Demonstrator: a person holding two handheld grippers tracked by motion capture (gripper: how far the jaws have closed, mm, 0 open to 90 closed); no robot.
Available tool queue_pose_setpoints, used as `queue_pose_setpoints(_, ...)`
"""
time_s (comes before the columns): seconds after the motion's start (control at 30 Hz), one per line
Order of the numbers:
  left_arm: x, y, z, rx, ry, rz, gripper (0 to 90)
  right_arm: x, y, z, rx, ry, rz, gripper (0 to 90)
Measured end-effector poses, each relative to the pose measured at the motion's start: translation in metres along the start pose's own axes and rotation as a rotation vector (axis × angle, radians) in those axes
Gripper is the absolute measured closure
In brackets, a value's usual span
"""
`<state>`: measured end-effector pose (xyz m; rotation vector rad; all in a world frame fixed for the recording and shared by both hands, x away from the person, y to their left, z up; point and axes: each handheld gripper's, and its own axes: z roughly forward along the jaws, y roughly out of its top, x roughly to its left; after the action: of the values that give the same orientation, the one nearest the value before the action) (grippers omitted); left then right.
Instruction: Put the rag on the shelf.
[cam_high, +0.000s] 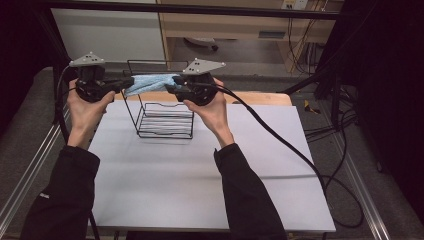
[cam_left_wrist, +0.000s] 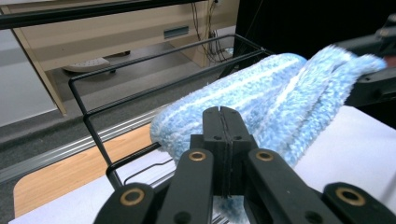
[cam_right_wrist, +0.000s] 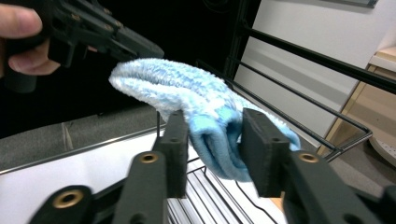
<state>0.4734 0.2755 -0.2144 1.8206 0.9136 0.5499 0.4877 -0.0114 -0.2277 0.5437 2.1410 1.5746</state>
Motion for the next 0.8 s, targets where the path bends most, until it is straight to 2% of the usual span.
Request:
queue_pose_setpoints(0.27,0.0,-0.006,0.003,0.008,0.001,0.005,90.0,0.001,0.006,-0.009,-0.055,0.015,0.044,43.2)
queue_pose_setpoints(0.37,-0.001,-0.008,0.004,0.013,0.005,0.016,90.0,0.001,0.011,-0.013,-0.078,0.026,0.067,41.9)
queue_pose_setpoints(0.43,-0.002,-0.009,0.005,0.013,0.007,0.022,90.0,0.002,0.013,-0.013,-0.075,0.035,0.07,46.7)
queue_pose_setpoints(0.47,-0.002,-0.01,0.005,0.01,0.007,0.025,90.0,0.003,0.013,-0.012,-0.068,0.042,0.072,52.6)
queue_pose_setpoints(0.57,-0.004,-0.012,0.004,0.01,0.006,0.035,90.0,0.005,0.01,-0.008,-0.016,0.057,0.086,69.2)
queue_pose_setpoints(0.63,-0.004,-0.015,0.003,0.01,0.001,0.039,90.0,0.007,0.007,-0.006,0.017,0.055,0.077,77.2)
queue_pose_setpoints(0.8,-0.005,-0.022,0.003,0.02,-0.003,0.046,90.0,0.007,-0.002,-0.001,0.079,0.06,0.09,86.5)
